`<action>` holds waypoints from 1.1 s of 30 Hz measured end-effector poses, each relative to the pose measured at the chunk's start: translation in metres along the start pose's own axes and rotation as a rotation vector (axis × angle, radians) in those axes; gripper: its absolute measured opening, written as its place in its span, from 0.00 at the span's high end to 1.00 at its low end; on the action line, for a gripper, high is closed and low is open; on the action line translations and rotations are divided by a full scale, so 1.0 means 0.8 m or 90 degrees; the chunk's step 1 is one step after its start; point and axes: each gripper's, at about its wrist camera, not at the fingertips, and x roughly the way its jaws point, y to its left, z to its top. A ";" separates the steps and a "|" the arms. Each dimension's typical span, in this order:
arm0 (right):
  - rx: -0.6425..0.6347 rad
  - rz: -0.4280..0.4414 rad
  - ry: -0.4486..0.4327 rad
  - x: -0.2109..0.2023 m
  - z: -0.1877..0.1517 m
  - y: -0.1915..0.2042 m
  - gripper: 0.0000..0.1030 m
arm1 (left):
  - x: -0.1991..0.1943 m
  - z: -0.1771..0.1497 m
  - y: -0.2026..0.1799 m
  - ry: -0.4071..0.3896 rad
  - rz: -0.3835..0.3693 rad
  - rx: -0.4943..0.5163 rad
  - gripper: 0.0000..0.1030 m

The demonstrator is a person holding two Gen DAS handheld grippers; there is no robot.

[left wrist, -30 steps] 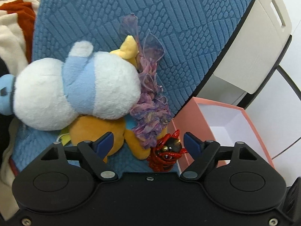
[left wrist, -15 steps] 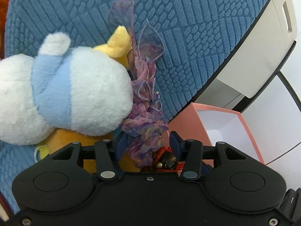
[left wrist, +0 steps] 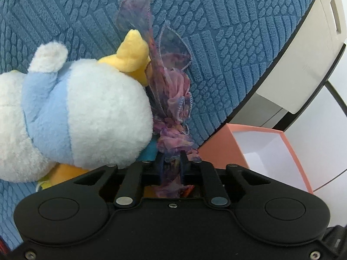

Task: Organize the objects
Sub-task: 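Move the right gripper toward the red lion figure while the left approaches the duck, then close the right gripper on the red lion figure while the left grasps the purple tulle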

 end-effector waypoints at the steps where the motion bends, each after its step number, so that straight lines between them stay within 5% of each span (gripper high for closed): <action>1: -0.002 -0.001 0.012 0.005 -0.002 0.001 0.36 | 0.000 0.000 0.000 -0.001 0.002 0.002 0.90; 9: -0.040 -0.047 0.041 0.019 -0.013 0.007 0.42 | -0.007 -0.005 0.003 -0.004 -0.002 -0.004 0.93; 33: 0.002 0.030 0.033 -0.100 -0.045 0.003 0.45 | -0.096 -0.083 0.001 -0.058 0.005 -0.088 0.96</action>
